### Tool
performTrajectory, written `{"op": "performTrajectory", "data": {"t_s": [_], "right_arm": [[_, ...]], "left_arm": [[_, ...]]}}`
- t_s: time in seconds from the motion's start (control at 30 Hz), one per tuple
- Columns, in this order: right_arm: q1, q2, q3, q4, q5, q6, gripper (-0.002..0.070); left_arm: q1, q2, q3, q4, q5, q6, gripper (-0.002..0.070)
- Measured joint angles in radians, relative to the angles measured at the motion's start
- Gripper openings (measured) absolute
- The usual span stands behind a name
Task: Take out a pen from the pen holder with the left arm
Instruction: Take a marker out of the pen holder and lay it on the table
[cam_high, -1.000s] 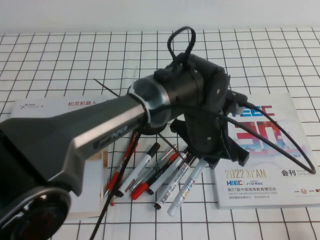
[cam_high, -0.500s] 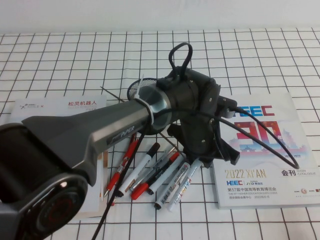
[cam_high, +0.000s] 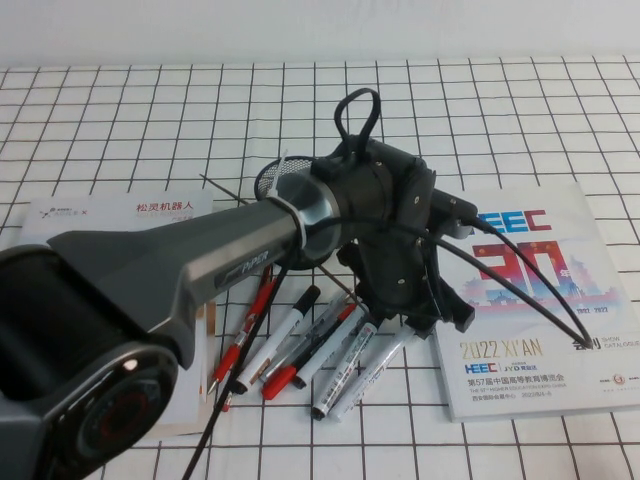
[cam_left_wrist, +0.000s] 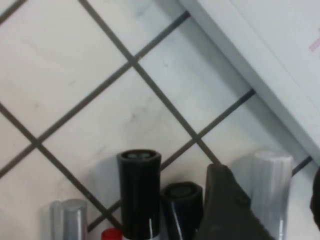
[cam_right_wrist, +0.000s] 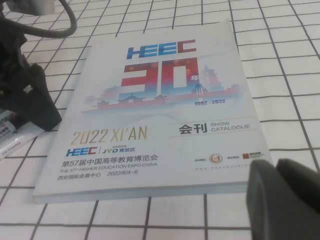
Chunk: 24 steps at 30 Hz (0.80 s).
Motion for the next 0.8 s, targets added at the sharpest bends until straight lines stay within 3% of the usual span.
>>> {"op": "performTrajectory", "data": {"t_s": [0.23, 0.3, 0.5, 0.8], "right_arm": [[0.0, 0.0, 0.0, 0.0, 0.0, 0.0, -0.0014], [0.0, 0.0, 0.0, 0.0, 0.0, 0.0, -0.0014], [0.0, 0.0, 0.0, 0.0, 0.0, 0.0, -0.0014], [0.0, 0.0, 0.0, 0.0, 0.0, 0.0, -0.0014]], "left_arm": [[-0.002, -0.155, 0.036, 0.023, -0.052, 0.0, 0.0333], [-0.002, -0.239, 0.089, 0.035, -0.109, 0.0, 0.0295], [0.007, -0.525, 0.387, 0.11, -0.382, -0.022, 0.0044], [0.102, -0.89, 0.806, 0.332, -0.605, -0.284, -0.0001]]}}
